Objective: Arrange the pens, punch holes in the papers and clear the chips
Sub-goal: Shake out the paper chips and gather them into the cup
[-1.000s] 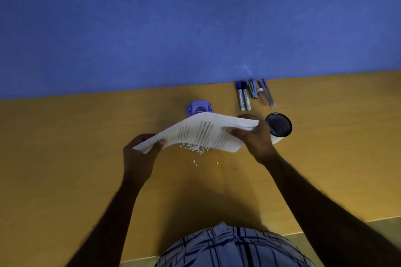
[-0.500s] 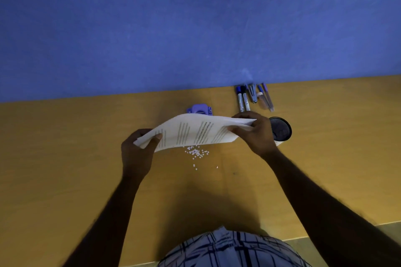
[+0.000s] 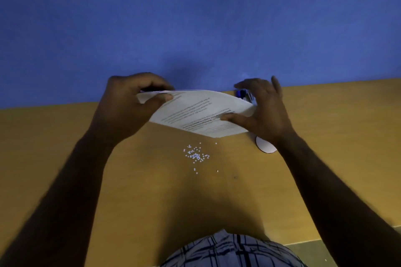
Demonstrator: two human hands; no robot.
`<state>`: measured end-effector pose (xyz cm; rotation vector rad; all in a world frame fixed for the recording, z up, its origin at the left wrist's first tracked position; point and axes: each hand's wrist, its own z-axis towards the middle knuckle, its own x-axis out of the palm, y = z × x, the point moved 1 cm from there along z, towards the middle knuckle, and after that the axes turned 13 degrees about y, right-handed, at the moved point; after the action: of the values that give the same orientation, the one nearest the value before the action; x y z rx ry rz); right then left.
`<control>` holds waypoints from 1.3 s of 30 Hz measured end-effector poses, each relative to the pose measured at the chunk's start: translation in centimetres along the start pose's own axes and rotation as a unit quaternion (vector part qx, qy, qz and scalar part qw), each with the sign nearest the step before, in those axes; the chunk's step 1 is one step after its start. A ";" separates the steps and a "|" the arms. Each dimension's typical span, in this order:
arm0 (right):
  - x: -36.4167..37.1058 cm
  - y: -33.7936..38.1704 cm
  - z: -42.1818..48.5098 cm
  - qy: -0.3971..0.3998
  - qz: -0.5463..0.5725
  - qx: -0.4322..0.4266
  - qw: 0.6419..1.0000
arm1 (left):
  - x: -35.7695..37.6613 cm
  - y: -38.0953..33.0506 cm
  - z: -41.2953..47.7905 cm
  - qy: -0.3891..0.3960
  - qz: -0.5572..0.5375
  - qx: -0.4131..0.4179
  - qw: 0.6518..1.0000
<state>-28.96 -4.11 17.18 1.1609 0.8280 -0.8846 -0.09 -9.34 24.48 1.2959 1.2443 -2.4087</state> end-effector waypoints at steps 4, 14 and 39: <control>1.2 1.6 0.1 0.033 0.122 -0.049 0.991 | 0.9 -0.5 1.3 0.036 -0.002 0.004 0.999; 3.3 0.3 -1.6 0.106 0.328 0.018 0.939 | 3.8 6.3 -0.6 -0.112 -0.021 -0.068 0.991; 13.3 2.7 -3.1 0.100 0.507 0.203 0.832 | 13.1 12.3 -9.3 -0.043 -0.242 -0.316 0.916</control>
<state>-21.15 -2.59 5.80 1.8194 0.0723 -0.0244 3.36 -7.44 4.64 0.7373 2.2684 -1.9726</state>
